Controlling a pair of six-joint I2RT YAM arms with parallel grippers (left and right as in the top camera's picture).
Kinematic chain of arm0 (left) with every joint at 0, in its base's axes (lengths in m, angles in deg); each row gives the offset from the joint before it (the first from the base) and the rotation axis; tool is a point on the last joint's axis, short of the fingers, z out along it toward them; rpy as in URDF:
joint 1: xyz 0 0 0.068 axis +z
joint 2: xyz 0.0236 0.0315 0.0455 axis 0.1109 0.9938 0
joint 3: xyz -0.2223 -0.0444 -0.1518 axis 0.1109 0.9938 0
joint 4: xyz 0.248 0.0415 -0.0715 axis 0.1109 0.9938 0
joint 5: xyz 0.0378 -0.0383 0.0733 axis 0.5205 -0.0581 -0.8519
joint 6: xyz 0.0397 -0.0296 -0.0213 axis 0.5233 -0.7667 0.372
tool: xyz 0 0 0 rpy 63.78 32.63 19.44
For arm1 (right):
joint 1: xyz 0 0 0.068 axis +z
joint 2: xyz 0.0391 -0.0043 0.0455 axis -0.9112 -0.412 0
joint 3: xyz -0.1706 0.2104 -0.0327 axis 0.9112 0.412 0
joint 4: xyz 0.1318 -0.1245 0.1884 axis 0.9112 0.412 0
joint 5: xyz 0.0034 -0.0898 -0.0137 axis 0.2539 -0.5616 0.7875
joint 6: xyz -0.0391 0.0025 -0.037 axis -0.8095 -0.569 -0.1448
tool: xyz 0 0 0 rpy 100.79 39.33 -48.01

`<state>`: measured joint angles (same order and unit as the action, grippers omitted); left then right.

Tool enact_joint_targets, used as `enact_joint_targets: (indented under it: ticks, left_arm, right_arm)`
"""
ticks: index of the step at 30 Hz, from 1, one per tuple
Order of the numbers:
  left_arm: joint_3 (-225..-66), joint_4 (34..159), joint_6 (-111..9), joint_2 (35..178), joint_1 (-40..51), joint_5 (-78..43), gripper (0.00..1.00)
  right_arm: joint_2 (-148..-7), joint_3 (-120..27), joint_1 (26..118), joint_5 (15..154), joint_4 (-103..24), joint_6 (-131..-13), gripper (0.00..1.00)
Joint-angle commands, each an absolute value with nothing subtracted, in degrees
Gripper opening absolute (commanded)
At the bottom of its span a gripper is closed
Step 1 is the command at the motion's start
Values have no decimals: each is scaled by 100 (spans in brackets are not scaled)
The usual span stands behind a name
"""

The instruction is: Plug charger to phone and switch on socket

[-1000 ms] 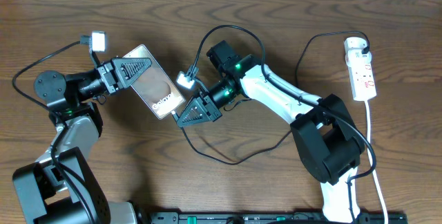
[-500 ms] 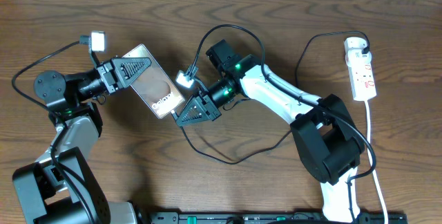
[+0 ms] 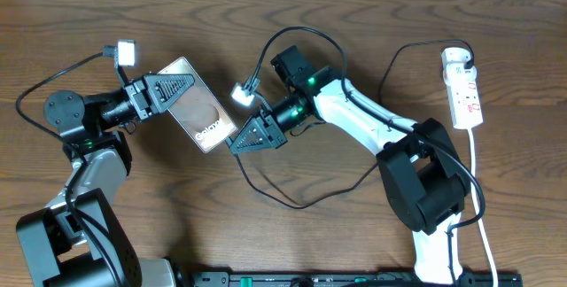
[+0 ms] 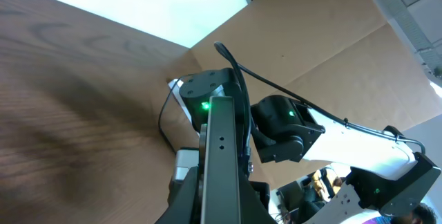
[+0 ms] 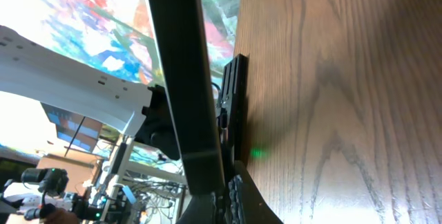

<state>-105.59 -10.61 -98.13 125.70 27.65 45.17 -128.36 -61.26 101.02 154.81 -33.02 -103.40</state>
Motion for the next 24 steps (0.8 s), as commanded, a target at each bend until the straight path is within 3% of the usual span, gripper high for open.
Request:
enact_joint_targets:
  ticks: [1,24]
  left_arm:
    - [-10655,-1111,-9754,12500,2778,4530,7]
    - [-10655,-1111,-9618,12500,2784,4523,7]
  right_arm:
    - [-12810,-6143,10078,15609,-3306,-10263,1]
    - [-12810,-6141,10251,15603,-3142,-10268,1]
